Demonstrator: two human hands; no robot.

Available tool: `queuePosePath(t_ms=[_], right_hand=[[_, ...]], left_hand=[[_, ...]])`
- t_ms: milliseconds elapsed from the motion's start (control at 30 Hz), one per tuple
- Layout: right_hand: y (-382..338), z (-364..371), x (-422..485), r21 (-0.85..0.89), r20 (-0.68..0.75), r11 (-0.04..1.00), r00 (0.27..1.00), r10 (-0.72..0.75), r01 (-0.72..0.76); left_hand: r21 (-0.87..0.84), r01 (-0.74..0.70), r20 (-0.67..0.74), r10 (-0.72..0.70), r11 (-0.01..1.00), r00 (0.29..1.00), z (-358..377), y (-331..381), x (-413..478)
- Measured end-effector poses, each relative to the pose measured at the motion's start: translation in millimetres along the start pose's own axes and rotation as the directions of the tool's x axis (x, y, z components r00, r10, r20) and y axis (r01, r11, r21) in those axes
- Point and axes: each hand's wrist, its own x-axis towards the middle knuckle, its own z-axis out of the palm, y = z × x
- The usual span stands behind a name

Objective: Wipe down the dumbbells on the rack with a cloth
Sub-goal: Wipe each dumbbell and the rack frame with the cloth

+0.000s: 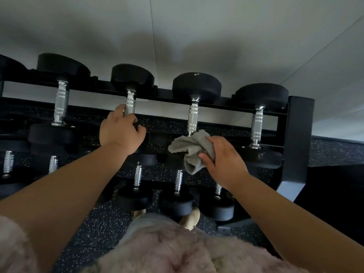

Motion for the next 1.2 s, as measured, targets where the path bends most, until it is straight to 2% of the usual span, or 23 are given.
queuePosePath(t_ms=[133,267,333,467,600,667,767,867,967,1033,1133,1200], right_hand=[[-39.4,12.8,18.7,-0.1,0.009,0.984,0.989,-0.15,0.151],[-47.9,18.7,29.0,-0.069,0.023,0.969,0.972,-0.234,0.235],[-30.5,13.7,22.2,-0.024,0.036,0.98,0.98,-0.194,0.195],[3.2,8.4,1.5,0.039,0.028,0.999,1.0,0.0,-0.002],[18.6,11.8,-6.9,0.145,0.079,0.972,0.981,0.178,-0.188],[12.0,9.2,-5.2,0.181,0.048,0.966,0.983,0.177,-0.183],[-17.8,6.2,1.9,0.127,0.033,0.99,0.997,0.065,-0.068],[-40.7,10.2,8.9,0.173,0.001,0.985,1.0,-0.024,0.023],[-27.0,15.3,8.1,0.136,-0.012,0.985,0.994,-0.106,0.107],[-5.9,13.9,3.8,0.128,0.034,0.991,0.998,-0.043,0.039],[14.2,13.5,-2.5,0.218,0.068,0.97,0.993,0.098,-0.11],[8.2,14.6,-3.5,0.242,0.057,0.961,0.99,0.126,-0.136]], left_hand=[[-0.017,-0.002,-0.013,0.002,1.0,1.0,1.2,-0.5,-0.2],[-0.044,0.0,-0.014,-0.001,0.999,1.0,1.0,-2.2,-0.2],[-0.051,0.001,-0.014,-0.001,0.999,1.0,1.2,-2.8,-0.1],[-0.047,0.006,-0.007,-0.006,0.999,1.0,0.8,-3.3,0.4],[-0.041,0.006,-0.005,-0.006,0.999,1.0,2.2,-3.8,1.6],[-0.036,0.004,-0.009,-0.004,0.999,1.0,2.7,-4.5,1.9],[-0.031,0.005,-0.006,-0.005,1.0,1.0,2.8,-4.7,2.4],[-0.042,0.006,-0.006,-0.006,0.999,1.0,3.6,-4.7,2.4],[-0.05,0.009,-0.005,-0.01,0.999,1.0,2.9,-4.3,1.9],[-0.058,0.014,-0.01,-0.015,0.998,1.0,2.1,-3.3,1.3],[-0.058,0.017,-0.007,-0.018,0.998,1.0,2.0,-3.2,1.3],[-0.055,0.013,-0.008,-0.013,0.998,1.0,2.6,-4.1,1.8]])
